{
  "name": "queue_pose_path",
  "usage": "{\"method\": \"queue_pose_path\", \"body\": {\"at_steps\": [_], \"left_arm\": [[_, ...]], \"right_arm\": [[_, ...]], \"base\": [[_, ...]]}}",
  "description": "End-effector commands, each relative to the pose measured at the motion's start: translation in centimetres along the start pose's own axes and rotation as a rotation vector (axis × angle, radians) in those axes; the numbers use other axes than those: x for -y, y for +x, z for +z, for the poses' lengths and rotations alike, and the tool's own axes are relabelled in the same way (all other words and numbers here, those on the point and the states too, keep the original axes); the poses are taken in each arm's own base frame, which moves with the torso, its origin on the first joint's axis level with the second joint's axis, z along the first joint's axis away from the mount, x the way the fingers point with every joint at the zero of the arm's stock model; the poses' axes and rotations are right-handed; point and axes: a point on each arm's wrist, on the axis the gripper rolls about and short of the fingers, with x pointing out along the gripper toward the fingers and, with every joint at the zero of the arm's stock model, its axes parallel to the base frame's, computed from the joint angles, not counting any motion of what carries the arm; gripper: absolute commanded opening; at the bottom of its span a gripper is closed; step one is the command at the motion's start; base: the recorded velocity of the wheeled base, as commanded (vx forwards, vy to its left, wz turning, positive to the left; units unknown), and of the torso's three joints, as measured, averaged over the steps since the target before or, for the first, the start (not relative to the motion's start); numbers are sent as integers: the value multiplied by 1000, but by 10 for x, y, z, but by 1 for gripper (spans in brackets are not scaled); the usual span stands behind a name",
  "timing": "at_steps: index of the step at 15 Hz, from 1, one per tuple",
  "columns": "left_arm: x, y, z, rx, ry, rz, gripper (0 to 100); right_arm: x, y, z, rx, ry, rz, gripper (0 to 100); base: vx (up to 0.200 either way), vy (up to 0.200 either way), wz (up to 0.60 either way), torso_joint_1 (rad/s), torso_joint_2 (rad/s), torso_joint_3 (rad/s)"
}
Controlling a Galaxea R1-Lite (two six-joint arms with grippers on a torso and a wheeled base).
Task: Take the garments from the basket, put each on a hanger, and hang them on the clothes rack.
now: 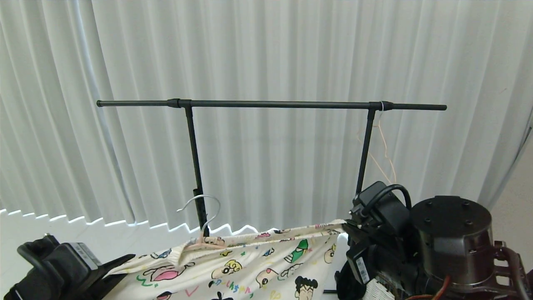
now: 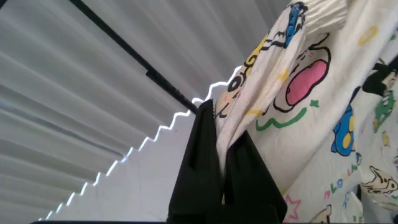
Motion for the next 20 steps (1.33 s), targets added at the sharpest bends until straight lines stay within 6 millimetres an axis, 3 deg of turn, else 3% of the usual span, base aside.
{"method": "queue_pose_path", "body": {"at_steps": [1,5,10,15,20], "left_arm": [[-4,10,8,-17,-14,-11,0],[-9,11,18,14,-135,6,0],[0,9,23,62,-104,-73,0],[22,-2,35,184,-49,-268,0],[24,-17,38,284,-30,-314,0]], "right_arm": [[-11,-10,-1,-7,-33,54,100],[-25,-19,-3,-10,-70,153,100],[-32,-29,1,22,-123,320,100],[-44,-21,20,67,-235,504,100],[-51,-21,22,-4,-296,710,100]], "base": [[0,0,0,0,0,0],[0,0,0,0,0,0],[0,0,0,0,0,0],[0,0,0,0,0,0],[0,0,0,0,0,0]]}}
